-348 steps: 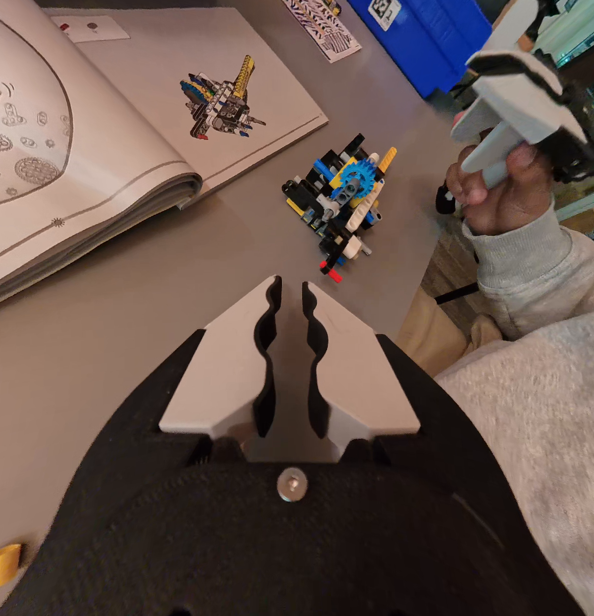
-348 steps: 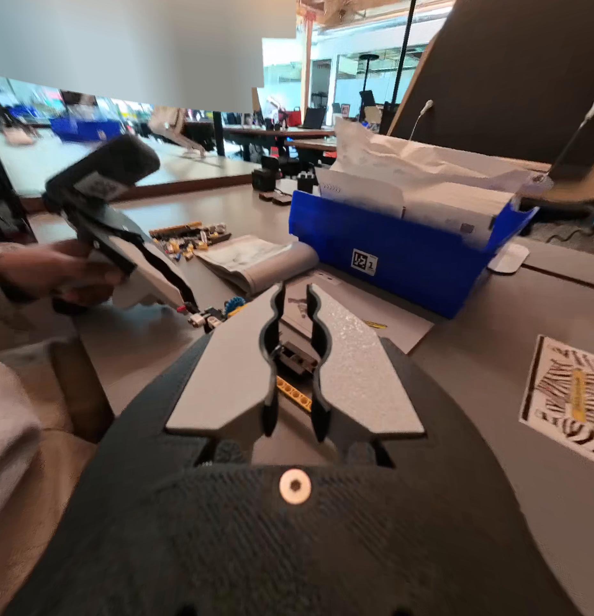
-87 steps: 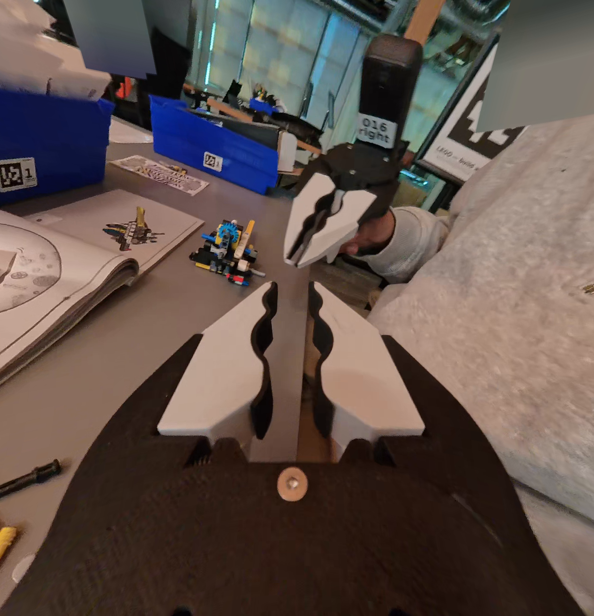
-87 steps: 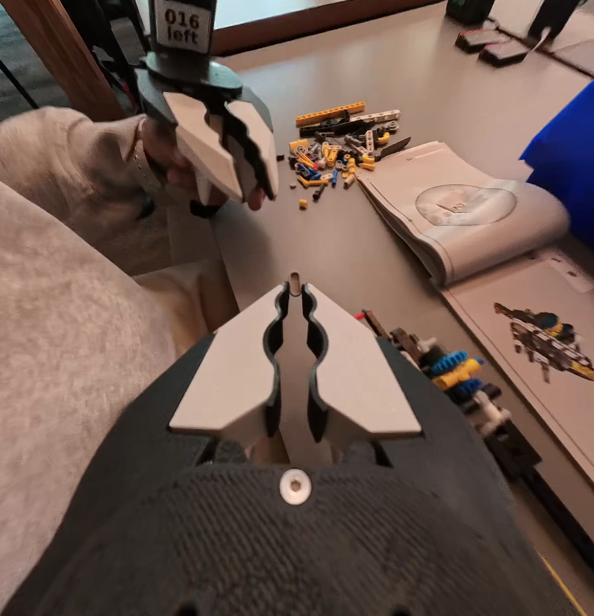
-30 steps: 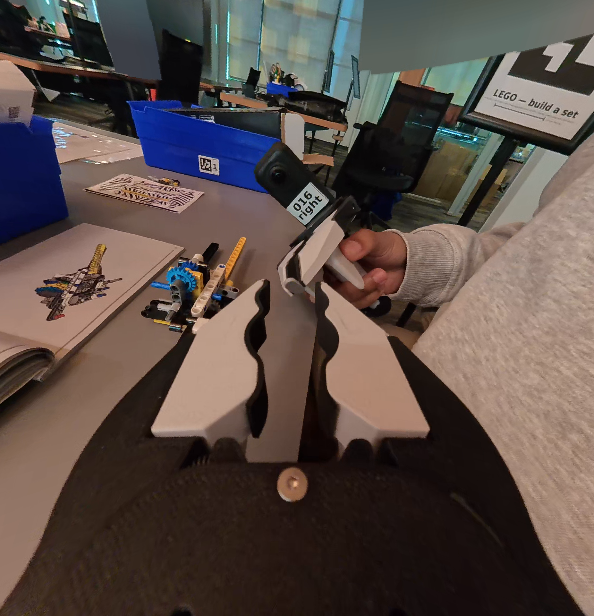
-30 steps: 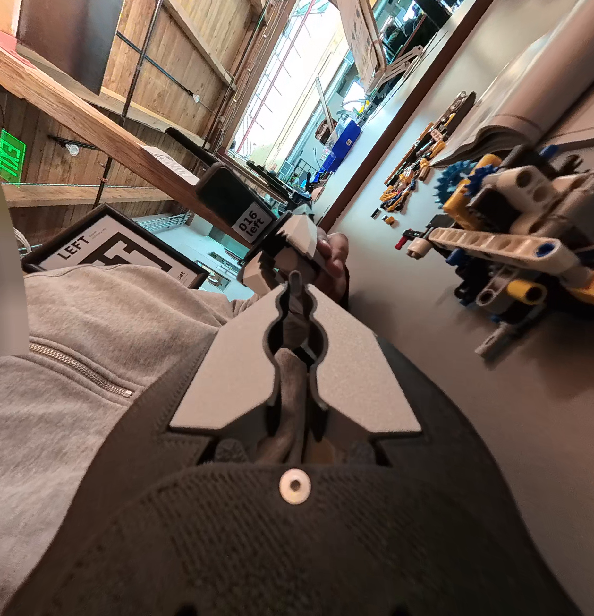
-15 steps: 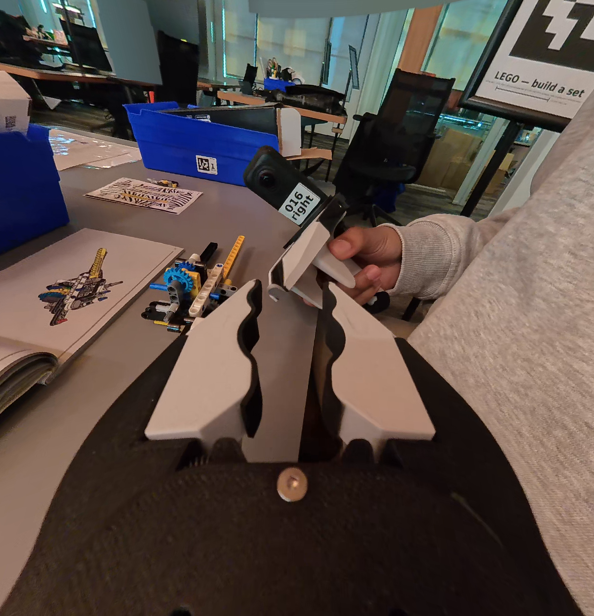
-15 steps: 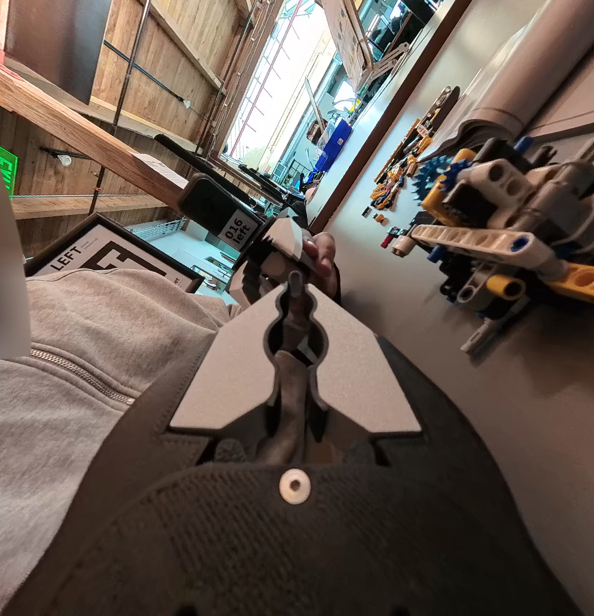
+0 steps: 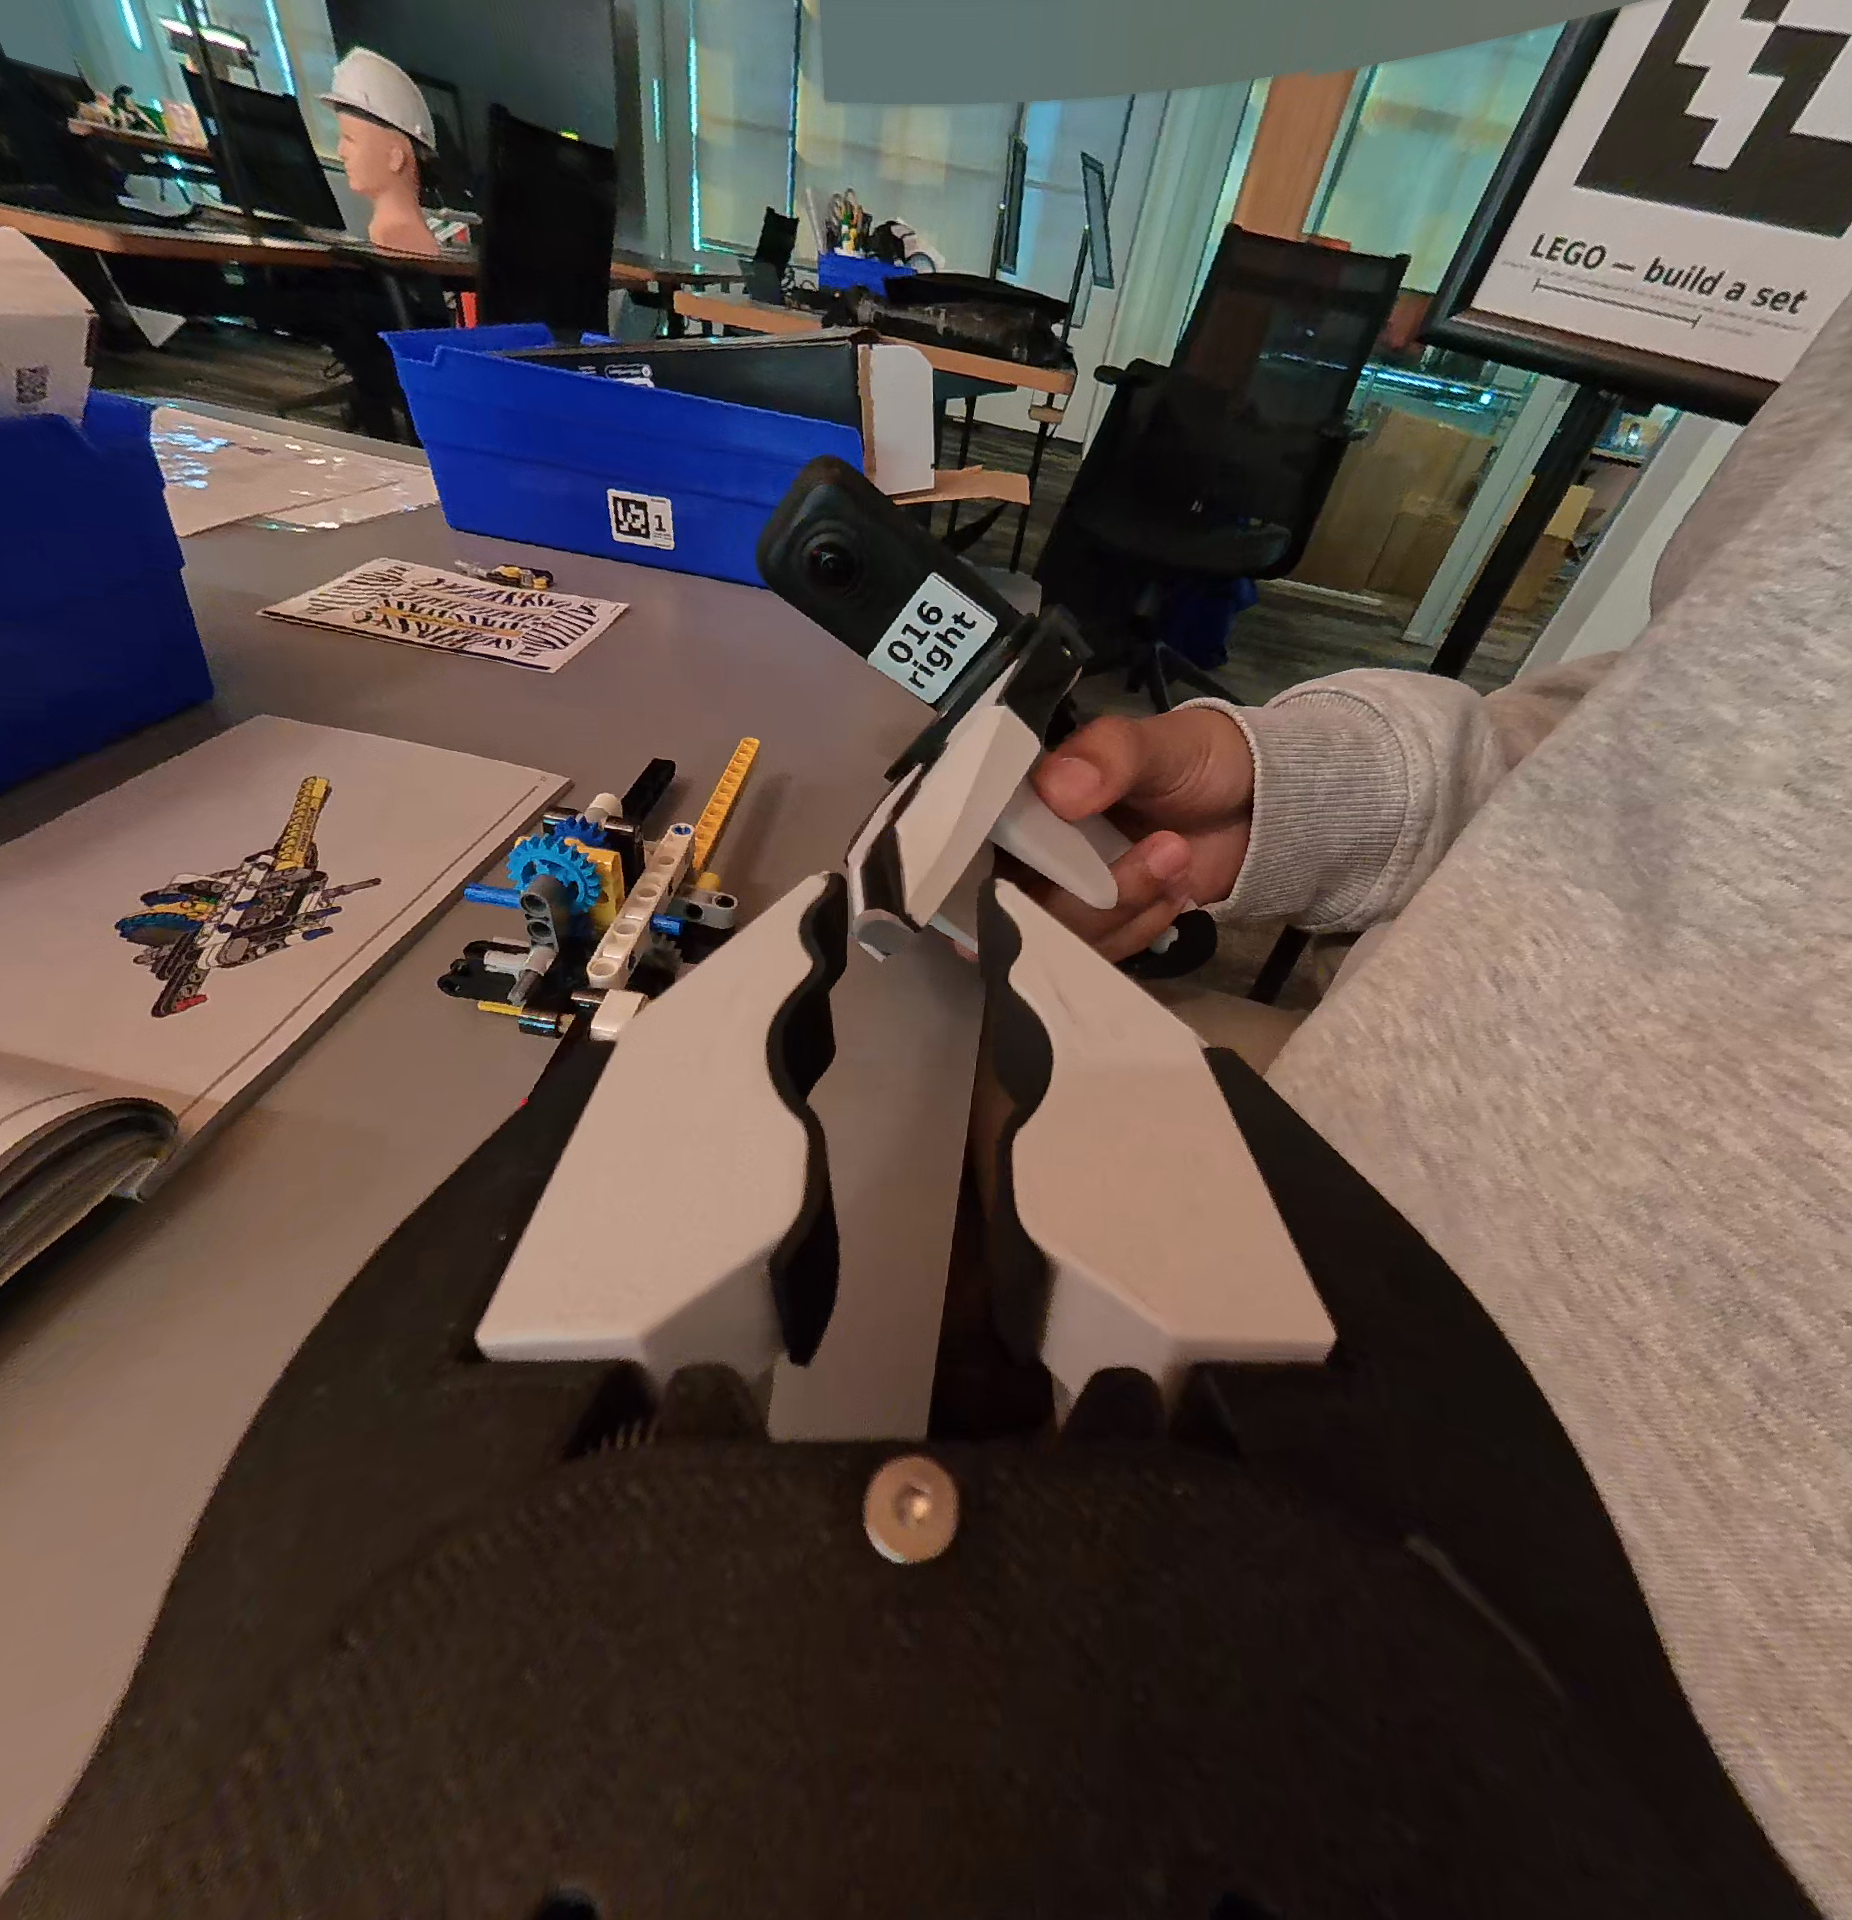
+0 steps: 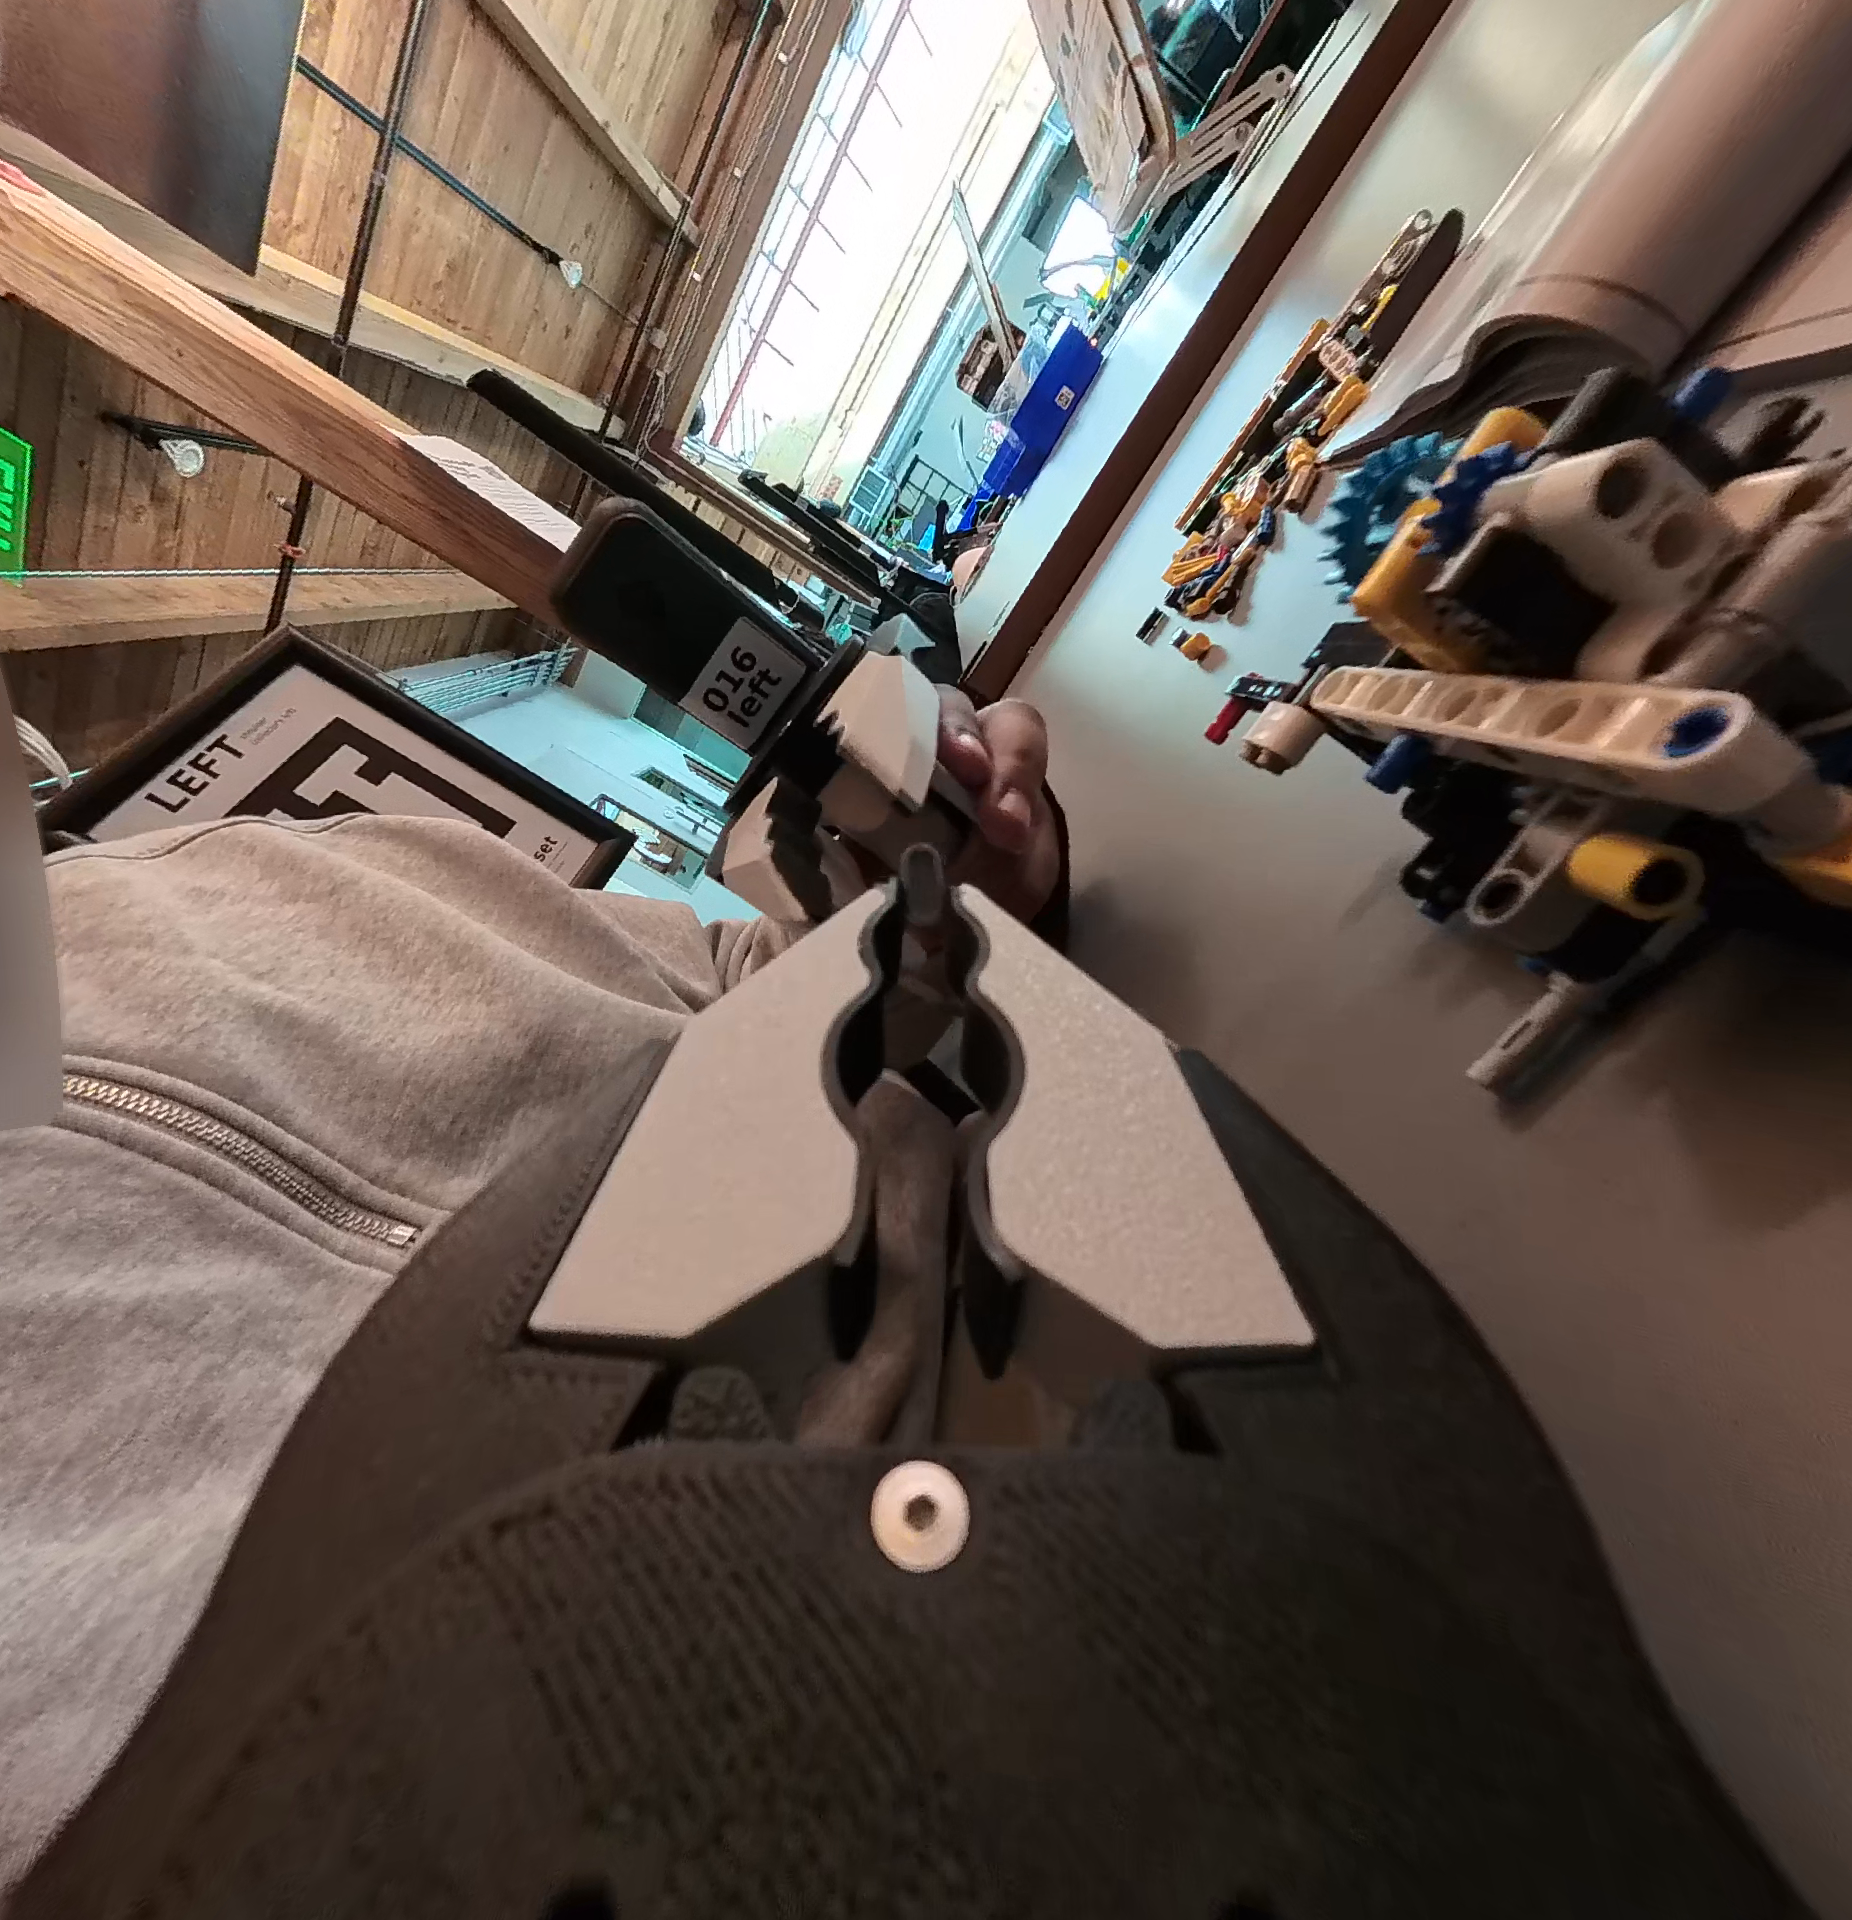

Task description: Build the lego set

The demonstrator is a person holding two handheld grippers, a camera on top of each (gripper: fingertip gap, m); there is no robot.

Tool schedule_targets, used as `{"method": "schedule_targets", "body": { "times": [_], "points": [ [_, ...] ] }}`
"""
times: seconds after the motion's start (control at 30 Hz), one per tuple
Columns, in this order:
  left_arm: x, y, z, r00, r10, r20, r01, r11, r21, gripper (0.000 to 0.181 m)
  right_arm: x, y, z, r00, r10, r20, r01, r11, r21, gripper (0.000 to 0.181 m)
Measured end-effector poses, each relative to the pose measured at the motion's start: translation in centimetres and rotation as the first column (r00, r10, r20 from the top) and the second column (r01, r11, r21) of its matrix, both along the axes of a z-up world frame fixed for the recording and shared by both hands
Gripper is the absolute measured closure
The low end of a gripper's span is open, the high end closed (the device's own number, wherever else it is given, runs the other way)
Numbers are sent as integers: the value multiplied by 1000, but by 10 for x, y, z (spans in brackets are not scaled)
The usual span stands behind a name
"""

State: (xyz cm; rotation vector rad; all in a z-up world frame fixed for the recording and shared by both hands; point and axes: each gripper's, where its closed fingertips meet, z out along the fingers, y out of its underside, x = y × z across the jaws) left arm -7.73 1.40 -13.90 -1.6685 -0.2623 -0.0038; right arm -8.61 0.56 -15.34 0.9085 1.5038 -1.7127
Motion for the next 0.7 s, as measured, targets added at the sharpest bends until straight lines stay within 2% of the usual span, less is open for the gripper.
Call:
{"method": "schedule_targets", "body": {
  "times": [0.27,0.57,0.7],
  "points": [
    [7,3,-8,999,-40,22,41,998,-44,165,10,-5,0,999,54,-5,-54,999,5,176],
    [3,1,-8,999,-17,35,18,999,-40,175,1,2,6,999,17,39,-15,998,-56,177],
    [0,2,-10,999,6,32,-4,998,-62,178,0,3,3,999,7,37,-5,999,-38,177]
  ]
}}
